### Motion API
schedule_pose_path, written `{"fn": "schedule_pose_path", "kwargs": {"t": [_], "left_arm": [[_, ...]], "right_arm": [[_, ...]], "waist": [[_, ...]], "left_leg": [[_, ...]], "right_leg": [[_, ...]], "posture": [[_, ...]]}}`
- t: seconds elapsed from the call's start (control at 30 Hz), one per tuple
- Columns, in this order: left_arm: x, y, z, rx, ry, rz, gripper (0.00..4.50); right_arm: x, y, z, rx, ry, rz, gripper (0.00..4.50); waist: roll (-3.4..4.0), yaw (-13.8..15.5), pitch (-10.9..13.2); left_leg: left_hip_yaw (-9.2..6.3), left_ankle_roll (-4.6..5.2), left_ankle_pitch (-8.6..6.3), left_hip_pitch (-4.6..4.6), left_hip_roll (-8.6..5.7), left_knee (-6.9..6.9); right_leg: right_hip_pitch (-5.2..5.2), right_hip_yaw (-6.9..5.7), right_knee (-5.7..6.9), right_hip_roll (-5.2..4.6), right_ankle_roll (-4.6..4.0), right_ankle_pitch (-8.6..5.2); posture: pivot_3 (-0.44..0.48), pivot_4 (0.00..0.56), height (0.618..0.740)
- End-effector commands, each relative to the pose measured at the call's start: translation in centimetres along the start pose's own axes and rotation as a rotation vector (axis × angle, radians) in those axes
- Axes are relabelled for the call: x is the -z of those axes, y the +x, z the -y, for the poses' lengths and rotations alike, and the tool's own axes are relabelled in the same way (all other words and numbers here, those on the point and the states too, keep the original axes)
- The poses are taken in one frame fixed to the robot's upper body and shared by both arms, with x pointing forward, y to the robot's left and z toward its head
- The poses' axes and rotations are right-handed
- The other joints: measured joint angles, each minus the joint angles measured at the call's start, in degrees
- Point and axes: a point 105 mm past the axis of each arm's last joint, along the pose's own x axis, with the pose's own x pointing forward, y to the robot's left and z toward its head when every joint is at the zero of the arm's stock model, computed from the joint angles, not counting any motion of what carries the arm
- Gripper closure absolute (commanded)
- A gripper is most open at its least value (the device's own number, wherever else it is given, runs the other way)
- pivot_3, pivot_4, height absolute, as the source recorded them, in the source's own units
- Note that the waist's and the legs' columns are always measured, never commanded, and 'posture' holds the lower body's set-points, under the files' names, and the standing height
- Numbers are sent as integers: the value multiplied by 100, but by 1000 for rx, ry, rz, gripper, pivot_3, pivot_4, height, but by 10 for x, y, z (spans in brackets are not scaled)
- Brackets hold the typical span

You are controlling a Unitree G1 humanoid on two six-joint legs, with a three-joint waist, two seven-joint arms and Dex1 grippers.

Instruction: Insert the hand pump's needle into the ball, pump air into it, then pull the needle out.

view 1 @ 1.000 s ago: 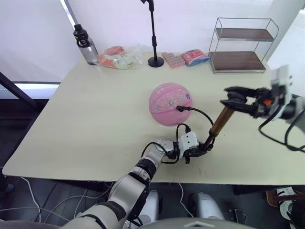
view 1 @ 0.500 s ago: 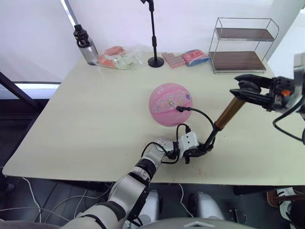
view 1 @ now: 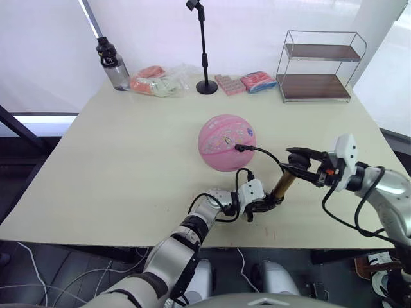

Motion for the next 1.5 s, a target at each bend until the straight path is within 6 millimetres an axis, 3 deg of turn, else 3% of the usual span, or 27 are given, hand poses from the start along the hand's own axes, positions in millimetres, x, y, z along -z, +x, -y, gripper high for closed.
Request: {"fn": "schedule_pose_path", "kwargs": {"t": [0.03,0.13,0.2,0.37,0.53,0.63,0.97,1.1,1.3,1.5], "left_arm": [[69,-17,36,61,-190,-223,3485],[70,-18,36,60,-190,-225,3485],[70,-18,36,61,-189,-226,3485],[70,-18,36,62,-190,-227,3485],[70,-18,37,65,-193,-226,3485],[70,-18,37,65,-193,-226,3485],[71,-18,38,69,-193,-227,3485],[71,-19,38,72,-197,-226,3485],[71,-19,38,73,-192,-228,3485],[71,-18,38,69,-187,-231,3485]], "right_arm": [[56,-6,-10,3,104,-174,2832],[58,-7,-10,7,102,-171,2832],[47,-7,-6,14,92,-141,2832],[-24,-10,13,2,23,47,2832],[-69,-19,22,-7,-21,111,2832],[-111,-33,33,8,-67,175,2832],[-169,-53,36,16,-110,238,2832],[-157,-46,31,-6,-75,208,2832],[-94,-26,25,3,22,103,2832],[-16,-12,11,-30,42,-76,2832]], "waist": [[1,2,-2],[-9,1,-10],[-10,1,-11],[6,13,7],[64,49,65],[75,49,98],[85,44,118],[89,46,122],[66,29,97],[19,-12,44]], "left_leg": [[0,1,1,0,0,0],[1,1,0,0,-1,-1],[0,0,0,0,0,-1],[1,0,0,-3,-1,-1],[1,3,2,-22,-13,0],[2,5,1,-22,-14,-1],[7,5,1,-21,-13,2],[7,5,2,-25,-12,2],[7,5,1,-19,-10,1],[2,3,0,-4,2,1]], "right_leg": [[0,0,0,0,0,0],[0,1,0,0,0,0],[0,0,0,0,-1,0],[-2,1,0,-2,-1,0],[-13,2,0,-6,0,0],[-13,1,-1,-5,0,0],[-12,2,-1,-8,2,2],[-13,-3,-1,-6,1,1],[-10,-5,-1,0,1,1],[-5,-2,2,2,1,0]], "posture": [[0,150,740],[0,150,740],[0,150,740],[0,150,740],[0,150,740],[0,150,740],[0,150,740],[0,150,740],[0,150,740],[0,150,740]]}}
